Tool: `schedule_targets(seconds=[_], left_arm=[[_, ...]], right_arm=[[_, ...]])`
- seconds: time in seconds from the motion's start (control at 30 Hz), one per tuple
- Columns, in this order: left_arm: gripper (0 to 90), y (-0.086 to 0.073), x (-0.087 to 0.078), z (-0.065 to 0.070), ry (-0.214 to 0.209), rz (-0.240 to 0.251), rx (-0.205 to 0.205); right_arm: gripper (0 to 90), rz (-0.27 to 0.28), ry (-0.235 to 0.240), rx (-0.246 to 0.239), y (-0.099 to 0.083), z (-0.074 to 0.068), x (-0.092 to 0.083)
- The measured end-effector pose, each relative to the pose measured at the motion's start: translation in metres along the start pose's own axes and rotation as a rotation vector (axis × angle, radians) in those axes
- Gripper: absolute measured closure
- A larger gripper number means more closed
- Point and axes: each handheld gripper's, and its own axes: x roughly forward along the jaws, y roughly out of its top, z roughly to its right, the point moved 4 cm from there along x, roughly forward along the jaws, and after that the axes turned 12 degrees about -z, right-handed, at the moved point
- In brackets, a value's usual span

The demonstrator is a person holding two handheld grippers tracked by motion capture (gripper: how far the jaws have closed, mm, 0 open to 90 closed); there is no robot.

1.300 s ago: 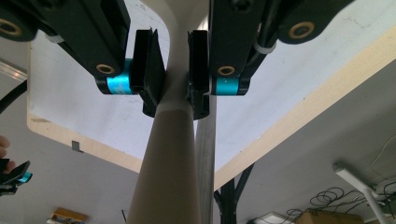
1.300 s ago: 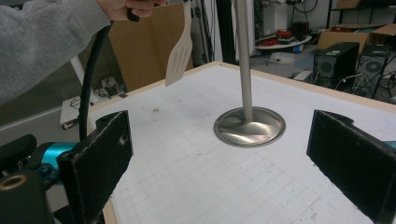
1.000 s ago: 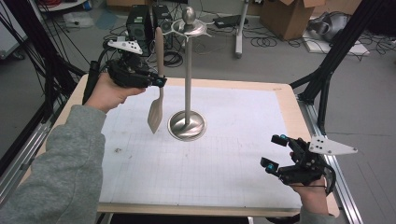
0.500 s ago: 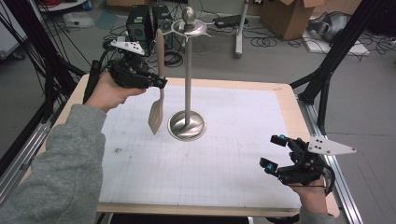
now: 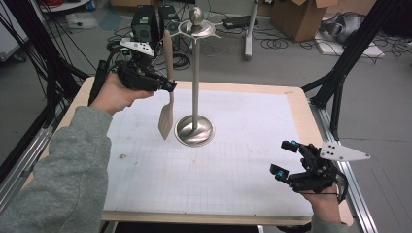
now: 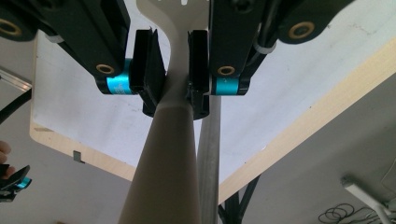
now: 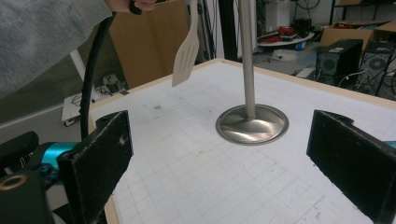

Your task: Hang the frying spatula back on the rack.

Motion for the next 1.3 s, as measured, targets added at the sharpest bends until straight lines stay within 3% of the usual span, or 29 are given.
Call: schedule_targets(seconds=[0.87,1.3], left_arm=[[76.9,0.007,0.011,0.003,0.006,-0.057,-0.001],[76.8,0.007,0.015,0.001,0.021,-0.034,-0.008]], right_arm=[[6.0,-0.005,0.001,0.001,-0.001,0.000,0.001],[6.0,-0.010,-0.001,0.001,-0.001,0.000,0.002]])
